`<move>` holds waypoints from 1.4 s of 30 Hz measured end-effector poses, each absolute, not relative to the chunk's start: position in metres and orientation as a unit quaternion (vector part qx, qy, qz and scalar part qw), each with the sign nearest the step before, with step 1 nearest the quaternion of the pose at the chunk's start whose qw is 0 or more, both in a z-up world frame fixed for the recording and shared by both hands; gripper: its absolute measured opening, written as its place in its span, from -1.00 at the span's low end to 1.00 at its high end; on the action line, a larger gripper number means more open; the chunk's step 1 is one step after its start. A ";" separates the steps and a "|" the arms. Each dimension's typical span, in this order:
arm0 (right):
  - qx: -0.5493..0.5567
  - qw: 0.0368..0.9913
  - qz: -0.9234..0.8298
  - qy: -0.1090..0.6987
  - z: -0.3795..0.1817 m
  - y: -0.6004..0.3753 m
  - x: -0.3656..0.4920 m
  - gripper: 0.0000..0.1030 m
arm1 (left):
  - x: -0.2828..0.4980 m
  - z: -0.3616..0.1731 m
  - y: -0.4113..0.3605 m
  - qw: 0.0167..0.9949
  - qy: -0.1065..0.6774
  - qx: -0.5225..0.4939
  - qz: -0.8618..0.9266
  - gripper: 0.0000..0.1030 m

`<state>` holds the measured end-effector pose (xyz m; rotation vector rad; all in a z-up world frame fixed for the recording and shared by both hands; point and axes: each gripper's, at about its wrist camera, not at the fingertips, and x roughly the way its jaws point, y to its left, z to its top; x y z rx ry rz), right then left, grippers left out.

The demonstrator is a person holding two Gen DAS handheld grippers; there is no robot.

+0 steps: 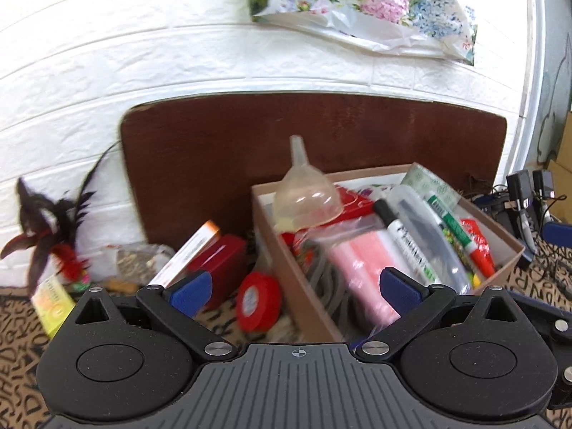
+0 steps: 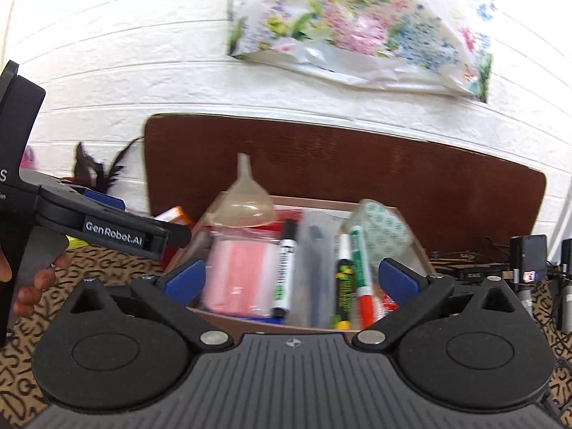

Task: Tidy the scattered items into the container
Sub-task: 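Lower the funnel and green marker into the box and open both grippers, then move the left gripper to the yellow-green medicine box and grasp it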

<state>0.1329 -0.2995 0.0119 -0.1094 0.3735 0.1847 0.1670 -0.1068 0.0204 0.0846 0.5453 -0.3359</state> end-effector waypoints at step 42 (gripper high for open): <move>-0.149 0.876 0.364 0.279 -0.117 0.036 0.267 0.98 | 0.270 -0.088 0.195 0.920 0.351 -0.177 -0.003 0.98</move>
